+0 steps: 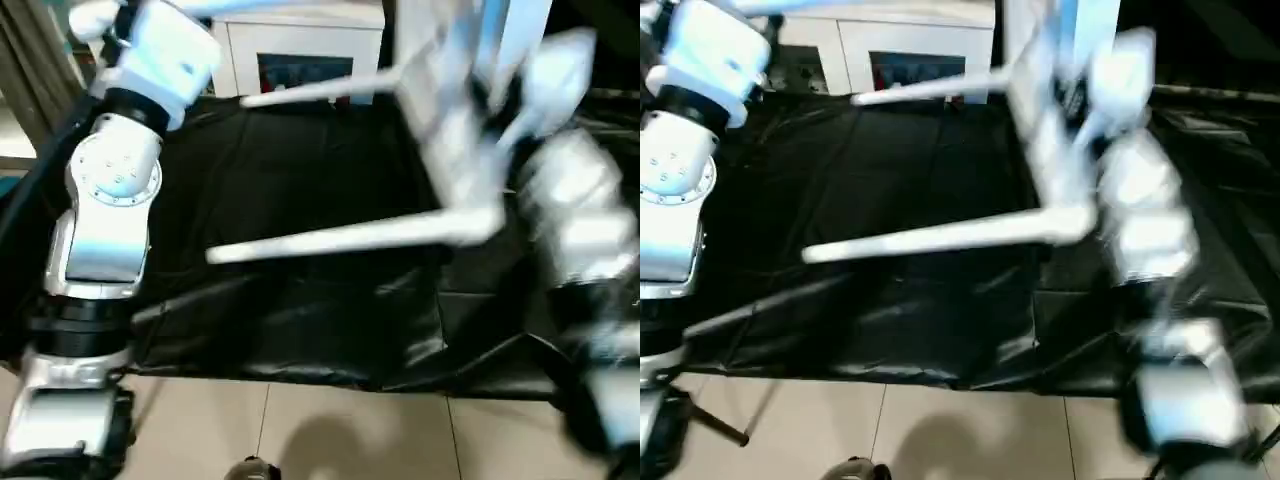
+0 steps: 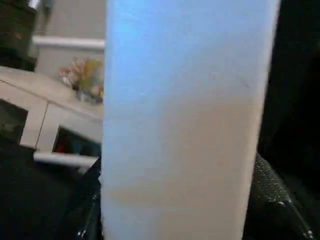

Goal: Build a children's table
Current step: Flip table

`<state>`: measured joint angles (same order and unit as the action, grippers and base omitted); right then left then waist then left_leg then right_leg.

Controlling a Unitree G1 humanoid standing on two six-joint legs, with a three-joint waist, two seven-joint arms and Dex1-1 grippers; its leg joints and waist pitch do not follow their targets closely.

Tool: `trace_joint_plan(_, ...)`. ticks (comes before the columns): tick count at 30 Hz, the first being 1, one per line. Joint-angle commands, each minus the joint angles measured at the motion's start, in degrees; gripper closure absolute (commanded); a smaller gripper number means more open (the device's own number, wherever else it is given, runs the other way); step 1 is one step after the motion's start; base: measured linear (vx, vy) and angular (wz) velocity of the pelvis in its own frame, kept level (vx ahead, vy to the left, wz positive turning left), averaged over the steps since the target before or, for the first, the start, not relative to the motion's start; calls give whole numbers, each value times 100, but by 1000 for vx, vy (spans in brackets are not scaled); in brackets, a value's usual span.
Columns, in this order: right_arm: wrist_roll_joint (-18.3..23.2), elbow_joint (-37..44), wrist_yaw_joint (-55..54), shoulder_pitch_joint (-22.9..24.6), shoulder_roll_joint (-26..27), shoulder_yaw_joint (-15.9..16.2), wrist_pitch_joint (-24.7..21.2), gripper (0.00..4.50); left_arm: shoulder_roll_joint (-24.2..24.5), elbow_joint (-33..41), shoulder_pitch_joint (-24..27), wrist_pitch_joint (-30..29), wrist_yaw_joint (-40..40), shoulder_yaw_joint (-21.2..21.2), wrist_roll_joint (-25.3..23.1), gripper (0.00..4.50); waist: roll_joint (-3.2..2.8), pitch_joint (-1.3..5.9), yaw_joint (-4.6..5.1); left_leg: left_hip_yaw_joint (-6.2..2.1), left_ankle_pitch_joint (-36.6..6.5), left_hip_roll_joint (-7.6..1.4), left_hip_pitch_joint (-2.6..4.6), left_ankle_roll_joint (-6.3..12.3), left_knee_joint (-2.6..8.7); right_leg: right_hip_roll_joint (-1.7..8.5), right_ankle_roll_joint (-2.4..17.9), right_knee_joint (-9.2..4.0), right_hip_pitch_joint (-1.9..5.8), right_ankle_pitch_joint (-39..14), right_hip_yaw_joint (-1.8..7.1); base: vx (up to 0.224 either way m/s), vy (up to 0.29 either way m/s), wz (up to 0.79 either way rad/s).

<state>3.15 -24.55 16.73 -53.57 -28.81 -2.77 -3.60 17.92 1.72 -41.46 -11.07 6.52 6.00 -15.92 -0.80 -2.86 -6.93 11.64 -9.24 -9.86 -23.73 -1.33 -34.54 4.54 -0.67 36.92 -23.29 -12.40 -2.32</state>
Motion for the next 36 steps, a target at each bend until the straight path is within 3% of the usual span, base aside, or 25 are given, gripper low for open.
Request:
trace_joint_plan(1, -375, -9, 1185, -149, -478, 362, 223, 255, -277, -272, 81, -484, -613, 1178, 1012, 215, 166, 402, 31, -125, -572, -250, 165, 440, 253, 294, 1241, -404, 247, -131, 193, 0, 0, 0)
trace_joint_plan(7, -457, -65, 2154, -833, -730, 878, 330, 255, -451, -230, 405, -782, -699, 1455, 1152, 215, 181, 352, 122, -163, -1062, -289, 169, 316, 290, 317, 1176, -470, 223, -761, 185, 0, 0, 0)
trace_joint_plan(9, -558, -169, 2561, -1320, -588, 1225, 421, 255, -526, -126, 769, -974, -794, 1581, 1068, 216, 187, 348, 164, -169, -1196, -288, 173, 260, 296, 308, 1153, -480, 215, -913, 182, 0, 0, 0)
trace_joint_plan(11, -573, -232, 2679, -1497, -511, 1351, 450, 255, -597, -79, 875, -1063, -880, 1681, 1055, 216, 209, 323, 232, -174, -1379, -284, 156, 216, 304, 316, 1103, -514, 213, -1171, 188, 0, 0, 0)
trace_joint_plan(12, -573, -232, 2679, -1497, -511, 1351, 450, 255, -597, -79, 875, -1063, -880, 1681, 1055, 216, 192, 324, 233, -176, -1436, -291, 167, 190, 303, 323, 1084, -514, 202, -1260, 193, 0, 0, 0)
trace_joint_plan(13, -674, -437, 2787, -1757, -383, 1484, 588, 255, -583, -40, 1035, -1073, -916, 1699, 1001, 216, 173, 314, 258, -190, -1640, -300, 194, 93, 319, 320, 1034, -532, 165, -1503, 195, 0, 0, 0)
trace_joint_plan(14, -695, -473, 2792, -1797, -367, 1502, 610, 255, -589, -39, 1056, -1080, -928, 1713, 1011, 216, 195, 298, 277, -188, -1700, -288, 180, 69, 333, 302, 991, -552, 171, -1581, 190, 0, 0, 0)
trace_joint_plan(15, -922, -796, 2842, -2149, -215, 1696, 840, 255, -630, -80, 1256, -1098, -1015, 1839, 1100, 217, 200, 312, 283, -198, -1820, -301, 206, -5, 327, 313, 967, -538, 147, -1672, 196, 0, 0, 0)
trace_joint_plan(17, -1178, -1063, 2928, -2428, -110, 1921, 1081, 255, -656, -158, 1427, -1093, -1059, 1928, 1185, 220, 222, 289, 331, -204, -1970, -290, 194, -44, 343, 306, 921, -560, 130, -1842, 197, 0, 0, 0)
trace_joint_plan(18, -1227, -1105, 2950, -2472, -94, 1967, 1126, 255, -654, -173, 1459, -1086, -1055, 1934, 1197, 220, 195, 297, 340, -213, -2017, -297, 204, -72, 338, 311, 928, -545, 119, -1849, 200, 0, 0, 0)
trace_joint_plan(19, -1312, -1199, 2973, -2554, -57, 2050, 1198, 255, -639, -195, 1522, -1077, -1024, 1929, 1214, 221, 205, 287, 354, -206, -2168, -311, 242, -109, 350, 288, 885, -573, 79, -1871, 213, 0, 0, 0)
trace_joint_plan(22, -1526, -1527, 2953, -2813, 98, 2275, 1365, 255, -563, -267, 1725, -1148, -784, 1871, 1254, 232, 174, 268, 360, -221, -2491, -318, 279, -226, 377, 284, 860, -588, 36, -1983, 220, 0, 0, 0)
trace_joint_plan(25, -1845, -2072, 2965, -3172, 332, 2541, 1612, 255, -184, -391, 2066, -1385, -237, 1398, 1039, 240, 124, 259, 410, -287, -3158, -322, 314, -522, 433, 264, 733, -580, -29, -2165, 212, 0, 0, 0)
trace_joint_plan(27, -2016, -2389, 2919, -3371, 503, 2659, 1744, 255, -45, -451, 2178, -1523, -101, 1237, 965, 250, 109, 245, 418, -300, -3514, -324, 365, -618, 447, 260, 698, -602, -83, -2262, 222, 0, 0, 0)
trace_joint_plan(28, -2158, -2623, 2904, -3519, 657, 2776, 1860, 255, 49, -529, 2232, -1612, 56, 1125, 978, 250, 84, 246, 424, -311, -3597, -320, 364, -650, 452, 256, 688, -593, -79, -2266, 222, 0, 0, 0)
trace_joint_plan(29, -2177, -2694, 2926, -3560, 729, 2807, 1888, 255, 42, -554, 2233, -1648, 61, 1138, 1008, 259, 95, 236, 452, -333, -3679, -307, 316, -675, 478, 267, 654, -587, -52, -2311, 213, 0, 0, 0)
trace_joint_plan(31, -2336, -2888, 2858, -3668, 888, 2947, 1979, 255, 61, -696, 2257, -1711, 93, 1136, 1060, 276, 88, 255, 486, -354, -3655, -302, 295, -699, 491, 286, 659, -573, -17, -2138, 207, 0, 0, 0)
trace_joint_plan(32, -2422, -2991, 2842, -3725, 975, 3024, 2034, 255, 91, -794, 2290, -1674, 111, 1105, 1056, 283, 48, 266, 525, -383, -3649, -329, 272, -743, 522, 292, 721, -571, 14, -1986, 205, 0, 0, 0)
trace_joint_plan(33, -2477, -3087, 2799, -3779, 1050, 3065, 2066, 255, 119, -861, 2320, -1640, 94, 1078, 1048, 290, 21, 289, 502, -351, -3752, -342, 380, -782, 503, 261, 810, -597, -84, -1784, 213, 0, 0, 0)
trace_joint_plan(34, -2532, -3217, 2760, -3849, 1146, 3102, 2116, 255, 165, -922, 2366, -1598, 91, 1030, 1040, 298, 17, 283, 500, -341, -3824, -339, 399, -786, 489, 251, 857, -591, -119, -1742, 223, 0, 0, 0)
trace_joint_plan(36, -2632, -3432, 2750, -3965, 1275, 3150, 2303, 255, 254, -904, 2436, -1609, 156, 946, 1080, 309, 79, 250, 490, -370, -3931, -347, 366, -789, 515, 249, 850, -580, -79, -1738, 210, 0, 0, 0)
